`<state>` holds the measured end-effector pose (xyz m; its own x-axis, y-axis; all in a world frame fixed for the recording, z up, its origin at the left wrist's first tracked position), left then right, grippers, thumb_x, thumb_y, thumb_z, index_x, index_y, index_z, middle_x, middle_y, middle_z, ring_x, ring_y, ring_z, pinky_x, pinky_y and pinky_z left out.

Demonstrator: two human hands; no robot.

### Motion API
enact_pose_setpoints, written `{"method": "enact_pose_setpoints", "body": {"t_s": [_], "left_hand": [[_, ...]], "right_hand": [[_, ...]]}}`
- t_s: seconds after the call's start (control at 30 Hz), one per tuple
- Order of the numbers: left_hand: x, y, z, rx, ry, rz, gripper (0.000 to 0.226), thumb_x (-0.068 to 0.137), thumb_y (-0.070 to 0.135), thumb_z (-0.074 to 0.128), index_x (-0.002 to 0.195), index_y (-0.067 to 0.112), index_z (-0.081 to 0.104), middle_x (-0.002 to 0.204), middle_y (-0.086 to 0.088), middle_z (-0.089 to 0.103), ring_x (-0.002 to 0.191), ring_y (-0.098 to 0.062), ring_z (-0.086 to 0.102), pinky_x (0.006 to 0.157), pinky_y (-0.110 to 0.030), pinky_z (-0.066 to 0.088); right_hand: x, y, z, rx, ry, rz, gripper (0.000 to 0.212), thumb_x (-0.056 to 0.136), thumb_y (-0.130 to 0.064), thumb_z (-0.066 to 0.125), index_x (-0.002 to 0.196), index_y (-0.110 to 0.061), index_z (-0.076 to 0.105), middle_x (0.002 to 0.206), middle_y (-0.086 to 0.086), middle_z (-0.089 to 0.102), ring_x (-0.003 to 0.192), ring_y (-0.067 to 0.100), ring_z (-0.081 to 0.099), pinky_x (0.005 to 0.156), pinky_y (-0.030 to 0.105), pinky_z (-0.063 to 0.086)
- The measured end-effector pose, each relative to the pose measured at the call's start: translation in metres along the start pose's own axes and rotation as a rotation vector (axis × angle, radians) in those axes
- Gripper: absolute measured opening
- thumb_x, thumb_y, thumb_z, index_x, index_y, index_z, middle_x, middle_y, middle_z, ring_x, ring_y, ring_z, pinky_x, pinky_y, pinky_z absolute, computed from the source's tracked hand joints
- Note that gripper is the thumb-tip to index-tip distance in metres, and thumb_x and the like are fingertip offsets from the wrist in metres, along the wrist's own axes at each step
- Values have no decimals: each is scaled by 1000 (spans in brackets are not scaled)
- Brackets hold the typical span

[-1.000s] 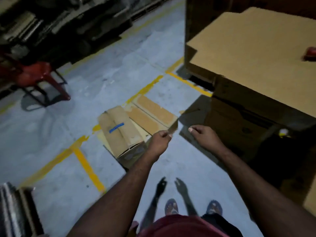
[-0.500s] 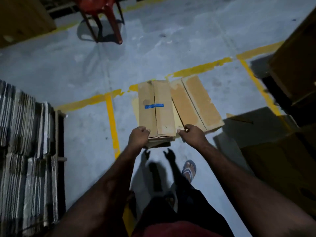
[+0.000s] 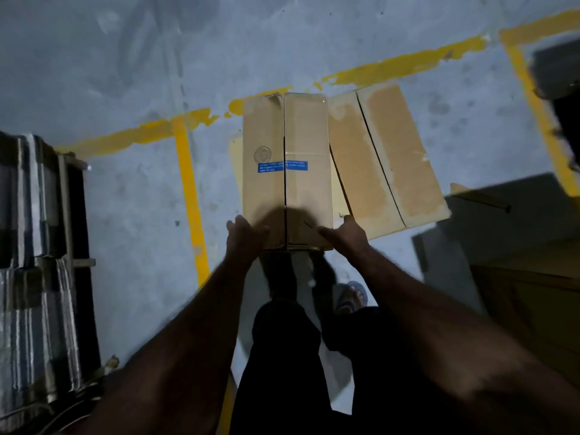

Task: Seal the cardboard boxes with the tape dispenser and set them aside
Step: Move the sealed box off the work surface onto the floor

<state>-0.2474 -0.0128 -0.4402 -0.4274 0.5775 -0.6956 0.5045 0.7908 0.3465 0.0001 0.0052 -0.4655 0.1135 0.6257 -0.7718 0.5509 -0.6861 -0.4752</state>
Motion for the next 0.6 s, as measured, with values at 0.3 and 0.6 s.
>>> {"method": "enact_pose_setpoints", "body": {"t_s": [0.3,0.6], "left_hand": [[55,-26,26,-212,-25,-37,97,42,56,84,118,6,50,115,-18,63,106,-33,65,86,-49,61],[-26,90,-51,-45,61,320,79,70,41,89,124,3,46,128,-17,45,116,-39,51,96,-55,50]], "right_hand": [[60,20,50,153,-32,26,81,51,-67,76,115,-22,55,97,4,70,86,26,70,66,34,56],[-31,-72,-69,-26,133,-98,46,79,-42,72,101,-7,52,90,13,67,80,32,66,62,34,51]]}}
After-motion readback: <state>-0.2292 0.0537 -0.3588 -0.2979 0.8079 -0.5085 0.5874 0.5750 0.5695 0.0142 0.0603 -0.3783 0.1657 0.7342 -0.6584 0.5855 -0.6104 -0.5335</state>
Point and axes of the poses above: each hand's wrist, its own x-axis towards the middle knuckle, its own z-axis out of the palm, y = z × x, the point moved 4 cm from there along x, towards the middle knuckle
